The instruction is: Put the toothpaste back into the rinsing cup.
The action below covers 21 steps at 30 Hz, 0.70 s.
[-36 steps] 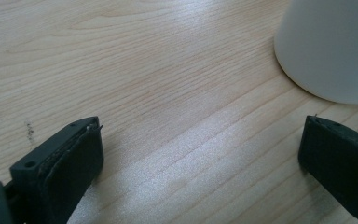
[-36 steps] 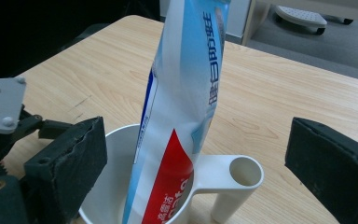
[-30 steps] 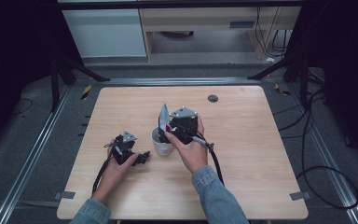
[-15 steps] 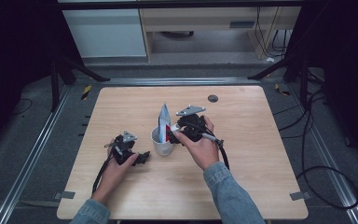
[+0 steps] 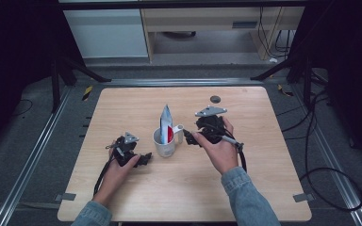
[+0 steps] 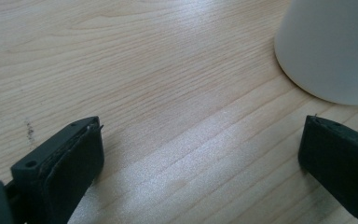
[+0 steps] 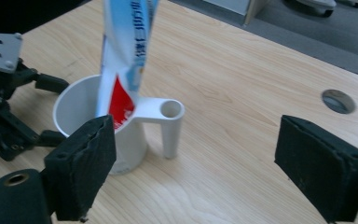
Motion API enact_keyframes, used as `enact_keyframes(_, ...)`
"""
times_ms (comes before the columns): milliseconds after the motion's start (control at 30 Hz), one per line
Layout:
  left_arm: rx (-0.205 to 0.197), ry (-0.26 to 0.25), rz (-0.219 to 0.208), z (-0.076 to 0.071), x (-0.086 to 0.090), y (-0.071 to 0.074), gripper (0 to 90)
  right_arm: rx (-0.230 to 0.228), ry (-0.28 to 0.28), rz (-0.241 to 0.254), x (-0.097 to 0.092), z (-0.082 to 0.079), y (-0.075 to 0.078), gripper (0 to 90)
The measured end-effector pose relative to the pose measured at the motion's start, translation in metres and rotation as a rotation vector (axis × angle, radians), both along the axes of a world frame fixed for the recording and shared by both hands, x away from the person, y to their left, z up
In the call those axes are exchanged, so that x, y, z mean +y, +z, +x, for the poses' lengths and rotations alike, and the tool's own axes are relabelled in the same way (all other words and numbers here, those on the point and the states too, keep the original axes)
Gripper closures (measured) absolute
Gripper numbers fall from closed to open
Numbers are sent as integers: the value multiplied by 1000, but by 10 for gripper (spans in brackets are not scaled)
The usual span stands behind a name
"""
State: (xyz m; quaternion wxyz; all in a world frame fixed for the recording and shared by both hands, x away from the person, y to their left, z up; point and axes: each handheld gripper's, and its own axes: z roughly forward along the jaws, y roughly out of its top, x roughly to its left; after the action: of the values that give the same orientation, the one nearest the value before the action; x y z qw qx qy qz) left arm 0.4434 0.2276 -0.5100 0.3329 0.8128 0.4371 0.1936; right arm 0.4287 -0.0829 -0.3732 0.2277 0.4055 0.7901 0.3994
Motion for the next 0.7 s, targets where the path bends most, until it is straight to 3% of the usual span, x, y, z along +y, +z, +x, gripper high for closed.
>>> enact_keyframes(267,1,-2,3,0,0,0,0,12,-27,-8,-28,-1,-1,191)
enact_keyframes(533,1,-2,3,0,0,0,0,51,-27,6,-48,-2,-14,188)
enact_keyframes(600,1,-2,2,0,0,0,0,45,-47,-14,-54,-3,-19,182)
enact_keyframes(700,1,-2,3,0,0,0,0,59,-71,5,-63,-3,-24,159)
